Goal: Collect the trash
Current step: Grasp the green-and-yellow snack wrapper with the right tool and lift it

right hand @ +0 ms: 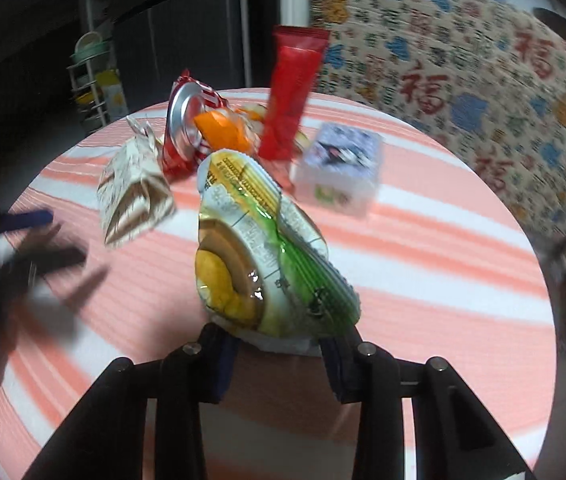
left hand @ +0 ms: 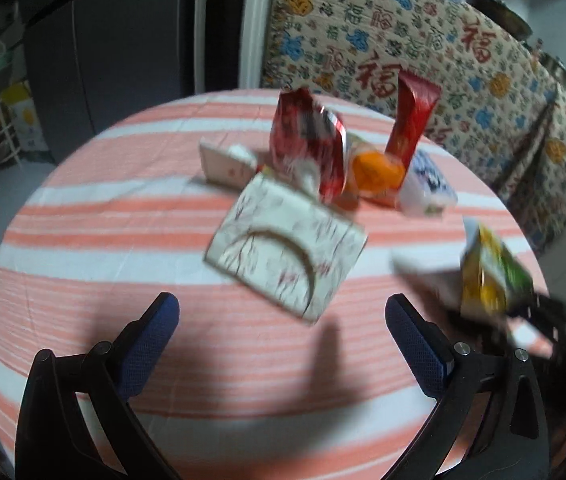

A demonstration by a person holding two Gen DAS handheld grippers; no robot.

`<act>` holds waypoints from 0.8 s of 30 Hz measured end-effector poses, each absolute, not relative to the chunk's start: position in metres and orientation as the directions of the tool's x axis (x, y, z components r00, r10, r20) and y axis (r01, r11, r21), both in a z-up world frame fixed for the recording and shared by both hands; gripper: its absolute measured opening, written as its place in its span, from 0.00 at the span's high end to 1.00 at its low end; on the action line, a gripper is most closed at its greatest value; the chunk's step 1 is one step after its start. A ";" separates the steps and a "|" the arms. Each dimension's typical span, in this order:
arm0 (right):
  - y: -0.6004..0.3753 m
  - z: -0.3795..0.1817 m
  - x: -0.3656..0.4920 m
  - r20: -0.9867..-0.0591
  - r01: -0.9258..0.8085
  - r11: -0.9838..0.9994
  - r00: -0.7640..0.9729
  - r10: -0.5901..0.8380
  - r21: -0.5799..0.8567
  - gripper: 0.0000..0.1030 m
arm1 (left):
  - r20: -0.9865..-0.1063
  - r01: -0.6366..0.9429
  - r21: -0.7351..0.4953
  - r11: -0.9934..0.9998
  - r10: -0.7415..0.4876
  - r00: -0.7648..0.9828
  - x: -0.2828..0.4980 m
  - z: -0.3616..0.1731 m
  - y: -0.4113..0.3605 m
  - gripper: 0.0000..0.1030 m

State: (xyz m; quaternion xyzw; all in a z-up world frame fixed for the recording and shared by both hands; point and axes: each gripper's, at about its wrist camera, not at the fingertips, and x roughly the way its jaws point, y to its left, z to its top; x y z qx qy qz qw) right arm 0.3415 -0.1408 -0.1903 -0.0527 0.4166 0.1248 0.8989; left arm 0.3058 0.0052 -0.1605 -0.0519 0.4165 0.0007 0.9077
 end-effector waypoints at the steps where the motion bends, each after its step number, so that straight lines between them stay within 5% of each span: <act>1: -0.142 -0.190 0.338 -0.761 -0.262 0.965 0.624 0.178 0.010 0.64 | -0.753 -0.065 -0.066 0.996 -0.007 0.658 0.313 -0.156 -0.002 0.00; 8: -0.144 -0.190 0.334 -0.762 -0.254 0.967 0.625 0.170 0.007 0.64 | -0.784 -0.206 0.006 0.978 0.133 0.607 0.362 -0.172 -0.018 0.01; 20: -0.149 -0.187 0.302 -0.763 -0.250 0.967 0.618 0.190 0.039 0.61 | -0.815 0.025 -0.020 1.000 -0.030 0.579 0.289 -0.203 0.046 0.00; 21: -0.148 -0.187 0.300 -0.764 -0.251 0.967 0.618 0.185 0.032 0.56 | -0.813 0.054 -0.028 0.998 -0.054 0.579 0.288 -0.203 0.045 0.00; 23: -0.149 -0.188 0.300 -0.768 -0.264 0.963 0.607 0.204 0.047 0.26 | -0.800 0.112 -0.053 0.992 -0.109 0.590 0.292 -0.199 0.041 0.00; 24: -0.150 -0.189 0.301 -0.773 -0.264 0.963 0.602 0.202 0.046 0.24 | -0.788 0.132 -0.063 0.989 -0.131 0.602 0.293 -0.196 0.039 0.00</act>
